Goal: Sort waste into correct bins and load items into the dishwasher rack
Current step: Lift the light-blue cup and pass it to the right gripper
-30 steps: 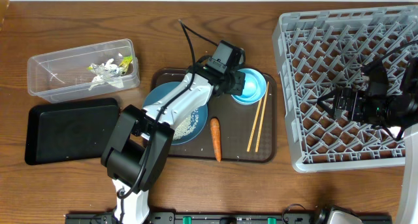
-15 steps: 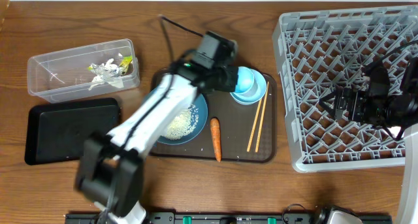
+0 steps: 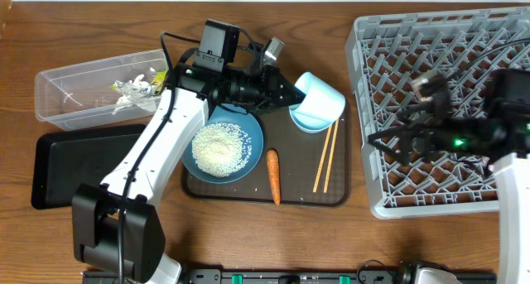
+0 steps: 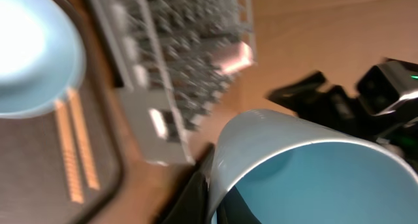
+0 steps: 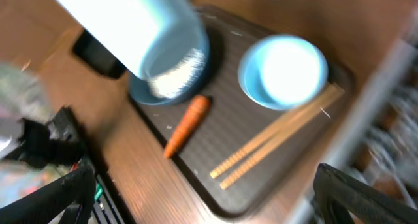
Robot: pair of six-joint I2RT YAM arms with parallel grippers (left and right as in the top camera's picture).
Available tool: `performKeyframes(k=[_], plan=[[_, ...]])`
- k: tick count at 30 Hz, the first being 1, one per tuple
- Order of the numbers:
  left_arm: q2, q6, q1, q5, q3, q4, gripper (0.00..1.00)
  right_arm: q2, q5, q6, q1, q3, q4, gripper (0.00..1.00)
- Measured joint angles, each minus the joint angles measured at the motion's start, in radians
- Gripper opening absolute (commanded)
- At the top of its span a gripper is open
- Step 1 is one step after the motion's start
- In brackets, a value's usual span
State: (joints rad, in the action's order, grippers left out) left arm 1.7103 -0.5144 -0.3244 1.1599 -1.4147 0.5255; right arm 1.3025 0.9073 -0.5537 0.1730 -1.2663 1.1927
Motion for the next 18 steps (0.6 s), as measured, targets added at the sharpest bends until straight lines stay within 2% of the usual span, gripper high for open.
performKeyframes(k=[7, 16, 18], plan=[[0.0, -0.067, -0.02, 0.153, 0.0, 0.0, 0.06, 0.0, 0.078, -0.068, -0.147, 0.074, -0.169, 0.99], [0.0, -0.089, -0.073, 0.2, 0.0, 0.001, 0.06, 0.003, 0.098, -0.048, -0.25, 0.079, -0.333, 0.99], [0.0, -0.089, -0.081, 0.201, 0.0, 0.002, 0.06, 0.003, 0.103, -0.026, -0.251, 0.079, -0.37, 0.95]])
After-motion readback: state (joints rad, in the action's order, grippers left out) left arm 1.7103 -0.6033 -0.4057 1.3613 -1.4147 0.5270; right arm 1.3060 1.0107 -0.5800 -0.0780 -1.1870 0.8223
